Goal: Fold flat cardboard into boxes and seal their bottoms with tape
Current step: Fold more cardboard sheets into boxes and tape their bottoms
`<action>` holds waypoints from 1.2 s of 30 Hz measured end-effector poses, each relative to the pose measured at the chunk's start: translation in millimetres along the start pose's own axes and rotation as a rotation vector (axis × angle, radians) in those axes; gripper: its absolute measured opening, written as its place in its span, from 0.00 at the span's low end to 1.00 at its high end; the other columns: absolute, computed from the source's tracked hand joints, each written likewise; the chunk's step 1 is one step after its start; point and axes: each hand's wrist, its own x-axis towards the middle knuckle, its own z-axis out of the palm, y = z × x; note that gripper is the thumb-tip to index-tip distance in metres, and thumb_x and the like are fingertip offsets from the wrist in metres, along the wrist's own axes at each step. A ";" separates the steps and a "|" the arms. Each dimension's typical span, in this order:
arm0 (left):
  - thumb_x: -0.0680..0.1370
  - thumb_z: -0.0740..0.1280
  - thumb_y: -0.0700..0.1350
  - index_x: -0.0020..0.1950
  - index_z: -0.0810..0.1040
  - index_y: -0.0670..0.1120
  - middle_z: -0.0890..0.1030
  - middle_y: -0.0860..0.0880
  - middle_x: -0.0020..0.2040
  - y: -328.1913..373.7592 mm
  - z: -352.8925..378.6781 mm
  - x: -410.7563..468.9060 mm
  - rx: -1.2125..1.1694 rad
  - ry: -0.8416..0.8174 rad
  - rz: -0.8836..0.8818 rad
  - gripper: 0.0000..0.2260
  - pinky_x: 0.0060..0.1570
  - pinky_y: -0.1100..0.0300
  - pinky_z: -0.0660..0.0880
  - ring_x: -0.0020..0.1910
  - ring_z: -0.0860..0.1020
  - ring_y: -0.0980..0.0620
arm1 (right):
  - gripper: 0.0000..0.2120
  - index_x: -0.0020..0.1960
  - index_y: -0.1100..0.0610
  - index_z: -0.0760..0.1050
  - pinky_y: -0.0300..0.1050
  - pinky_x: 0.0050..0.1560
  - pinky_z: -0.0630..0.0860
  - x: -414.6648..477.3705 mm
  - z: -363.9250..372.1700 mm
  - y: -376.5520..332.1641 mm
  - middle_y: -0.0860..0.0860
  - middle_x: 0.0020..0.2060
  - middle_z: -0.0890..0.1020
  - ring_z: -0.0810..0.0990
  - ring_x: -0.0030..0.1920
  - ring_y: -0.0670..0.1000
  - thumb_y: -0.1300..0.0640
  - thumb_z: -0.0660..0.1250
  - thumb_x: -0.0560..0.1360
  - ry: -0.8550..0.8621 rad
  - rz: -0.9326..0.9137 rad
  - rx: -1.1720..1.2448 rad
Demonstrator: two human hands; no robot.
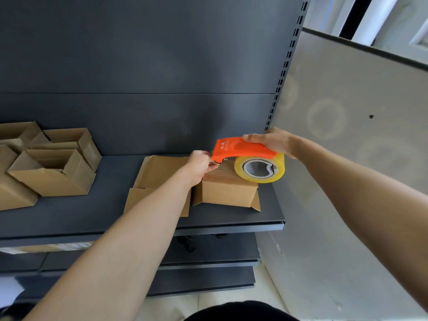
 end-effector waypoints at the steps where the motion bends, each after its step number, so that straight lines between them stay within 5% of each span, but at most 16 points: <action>1: 0.78 0.64 0.34 0.52 0.75 0.35 0.78 0.43 0.44 -3.7 1.6 0.7 -0.014 0.000 -0.007 0.05 0.49 0.61 0.77 0.46 0.77 0.50 | 0.34 0.57 0.58 0.72 0.54 0.61 0.74 -1.0 1.1 1.8 0.53 0.53 0.79 0.79 0.54 0.56 0.30 0.67 0.66 -0.001 0.008 -0.022; 6: 0.81 0.61 0.38 0.50 0.75 0.37 0.78 0.45 0.40 -11.1 6.1 0.3 -0.094 0.007 -0.004 0.05 0.42 0.64 0.75 0.41 0.77 0.53 | 0.39 0.67 0.56 0.65 0.55 0.64 0.72 -0.8 6.4 3.5 0.56 0.60 0.76 0.77 0.58 0.57 0.31 0.67 0.67 -0.001 0.033 -0.051; 10: 0.81 0.61 0.40 0.46 0.73 0.38 0.76 0.44 0.41 -13.2 -3.8 3.3 -0.206 0.038 -0.018 0.06 0.40 0.63 0.75 0.39 0.75 0.53 | 0.34 0.59 0.54 0.67 0.56 0.64 0.73 -0.2 8.1 1.6 0.55 0.59 0.78 0.78 0.57 0.57 0.30 0.68 0.65 -0.008 0.027 -0.061; 14: 0.81 0.60 0.39 0.43 0.70 0.40 0.75 0.43 0.41 -19.3 -13.6 4.4 -0.211 0.095 -0.051 0.07 0.38 0.60 0.76 0.38 0.75 0.51 | 0.46 0.56 0.57 0.76 0.54 0.60 0.76 3.8 11.6 -2.1 0.54 0.52 0.82 0.81 0.51 0.55 0.23 0.67 0.52 -0.045 0.025 -0.087; 17: 0.81 0.60 0.38 0.51 0.70 0.39 0.73 0.44 0.43 -18.1 -24.8 4.4 -0.263 0.219 -0.094 0.03 0.38 0.59 0.79 0.39 0.78 0.49 | 0.37 0.57 0.57 0.72 0.55 0.62 0.74 3.6 12.3 -3.9 0.54 0.54 0.80 0.80 0.54 0.55 0.29 0.69 0.62 -0.037 0.036 -0.075; 20: 0.81 0.61 0.40 0.45 0.70 0.40 0.73 0.44 0.44 -22.2 -49.8 5.9 -0.128 0.296 -0.118 0.06 0.47 0.53 0.81 0.38 0.79 0.49 | 0.39 0.67 0.56 0.64 0.56 0.65 0.72 5.8 10.6 -1.2 0.54 0.58 0.77 0.77 0.58 0.57 0.33 0.69 0.66 -0.006 0.052 -0.060; 23: 0.80 0.64 0.44 0.45 0.71 0.40 0.73 0.45 0.43 -25.3 -59.6 1.5 -0.036 0.244 -0.147 0.08 0.50 0.51 0.81 0.38 0.79 0.48 | 0.35 0.65 0.56 0.66 0.55 0.64 0.72 7.5 11.0 -1.3 0.55 0.57 0.77 0.78 0.57 0.57 0.35 0.69 0.68 -0.002 0.042 -0.046; 28: 0.74 0.72 0.47 0.52 0.74 0.39 0.75 0.46 0.40 -27.4 -54.0 -5.3 -0.070 0.181 -0.199 0.14 0.39 0.58 0.82 0.38 0.80 0.49 | 0.25 0.56 0.54 0.67 0.51 0.61 0.74 6.8 10.1 2.1 0.53 0.53 0.78 0.78 0.52 0.55 0.39 0.69 0.70 0.004 0.010 0.033; 33: 0.75 0.72 0.44 0.57 0.71 0.41 0.79 0.43 0.42 -17.6 -27.2 -9.0 -0.317 0.134 -0.242 0.16 0.40 0.56 0.81 0.39 0.81 0.47 | 0.30 0.58 0.58 0.71 0.52 0.60 0.76 7.2 6.8 5.8 0.54 0.52 0.80 0.80 0.52 0.55 0.37 0.71 0.68 0.019 0.018 0.095; 36: 0.76 0.70 0.42 0.59 0.69 0.40 0.80 0.40 0.43 -12.3 -13.8 -8.9 -0.349 0.113 -0.237 0.16 0.40 0.54 0.82 0.39 0.82 0.46 | 0.28 0.57 0.59 0.75 0.47 0.50 0.78 5.4 5.7 13.0 0.55 0.50 0.82 0.81 0.45 0.52 0.38 0.70 0.69 -0.002 0.024 0.137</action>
